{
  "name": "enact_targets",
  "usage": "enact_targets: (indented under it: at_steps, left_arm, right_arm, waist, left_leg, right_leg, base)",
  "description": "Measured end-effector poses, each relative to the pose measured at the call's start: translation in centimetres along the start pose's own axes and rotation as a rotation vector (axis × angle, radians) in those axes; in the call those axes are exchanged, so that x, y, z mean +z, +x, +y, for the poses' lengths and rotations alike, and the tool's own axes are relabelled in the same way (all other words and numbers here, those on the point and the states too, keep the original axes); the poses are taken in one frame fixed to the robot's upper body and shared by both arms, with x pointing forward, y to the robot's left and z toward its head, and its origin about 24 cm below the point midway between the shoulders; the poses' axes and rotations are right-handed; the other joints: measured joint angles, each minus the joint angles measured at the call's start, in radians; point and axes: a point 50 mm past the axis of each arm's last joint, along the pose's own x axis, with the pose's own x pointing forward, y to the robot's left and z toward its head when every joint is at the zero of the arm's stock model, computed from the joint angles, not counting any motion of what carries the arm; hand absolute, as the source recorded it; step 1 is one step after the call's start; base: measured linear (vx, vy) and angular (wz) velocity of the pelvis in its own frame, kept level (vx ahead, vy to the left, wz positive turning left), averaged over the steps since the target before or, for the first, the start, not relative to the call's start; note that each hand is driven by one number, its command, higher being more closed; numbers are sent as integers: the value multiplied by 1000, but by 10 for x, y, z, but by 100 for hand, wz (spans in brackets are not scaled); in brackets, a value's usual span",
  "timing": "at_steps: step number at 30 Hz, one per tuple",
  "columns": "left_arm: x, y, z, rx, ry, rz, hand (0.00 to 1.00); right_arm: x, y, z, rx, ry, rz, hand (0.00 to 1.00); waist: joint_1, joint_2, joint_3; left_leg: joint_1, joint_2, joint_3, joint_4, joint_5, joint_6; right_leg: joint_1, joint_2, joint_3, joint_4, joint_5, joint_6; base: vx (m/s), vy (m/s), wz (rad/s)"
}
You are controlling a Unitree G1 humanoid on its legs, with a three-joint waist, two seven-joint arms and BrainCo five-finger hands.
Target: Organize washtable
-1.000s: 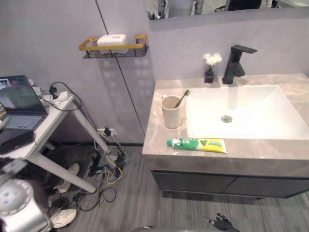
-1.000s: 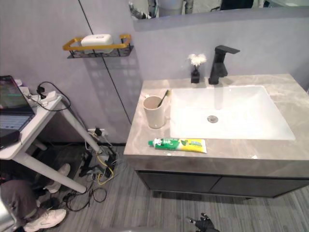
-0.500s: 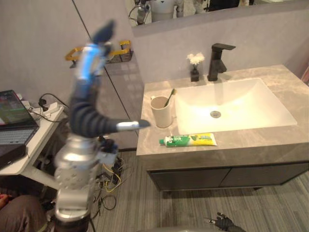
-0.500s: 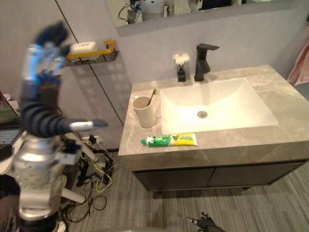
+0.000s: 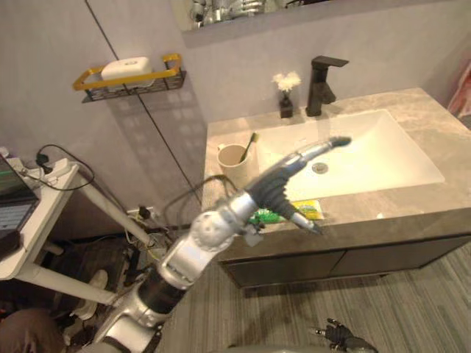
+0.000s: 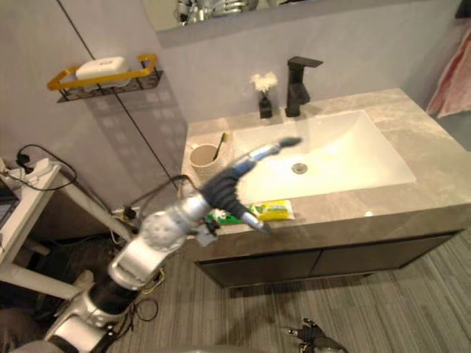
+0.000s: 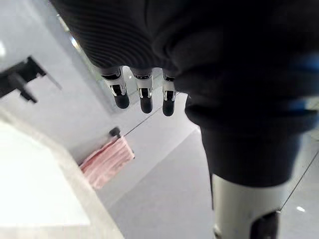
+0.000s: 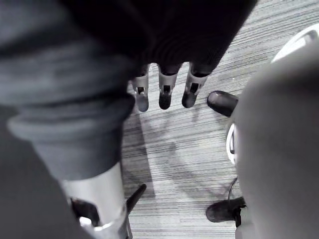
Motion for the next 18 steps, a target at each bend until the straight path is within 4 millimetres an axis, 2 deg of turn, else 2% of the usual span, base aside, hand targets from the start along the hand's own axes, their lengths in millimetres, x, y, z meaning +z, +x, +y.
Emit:
enact_targets:
  at_steps: [3, 5, 11, 18]
  left_arm:
    - [-8, 8, -10, -23, -8, 39, 0]
    - [-9, 8, -10, -22, -6, 43, 0]
    - [-29, 13, -15, -34, 44, 142, 0]
    - [-23, 27, -4, 9, 193, 117, 0]
  right_arm:
    - [2, 0, 2, 10, -15, -4, 0]
    - [4, 1, 4, 21, -27, -9, 0]
    - [7, 1, 6, 38, -19, -25, 0]
    - [11, 1, 5, 36, -15, -45, 0]
  waist:
    - [-7, -3, 2]
    - [-15, -4, 3]
    - [-36, -7, 5]
    - [-51, -9, 6]
  left_leg:
    - [-7, 2, 3, 3, 0, 0]
    - [-18, 2, 4, 4, 0, 0]
    - [-27, 4, 22, 3, 0, 0]
    - [-47, 6, 31, 4, 0, 0]
  right_leg:
    - [-12, -1, 5, 2, 0, 0]
    - [-22, -1, 6, 3, 0, 0]
    - [-51, -1, 23, 5, 2, -2]
    - [-70, 0, 34, 4, 7, -5]
  base:
    - [-45, -4, -3]
    - [-58, -5, -4]
    - [-31, -4, -9]
    - [4, -3, -5]
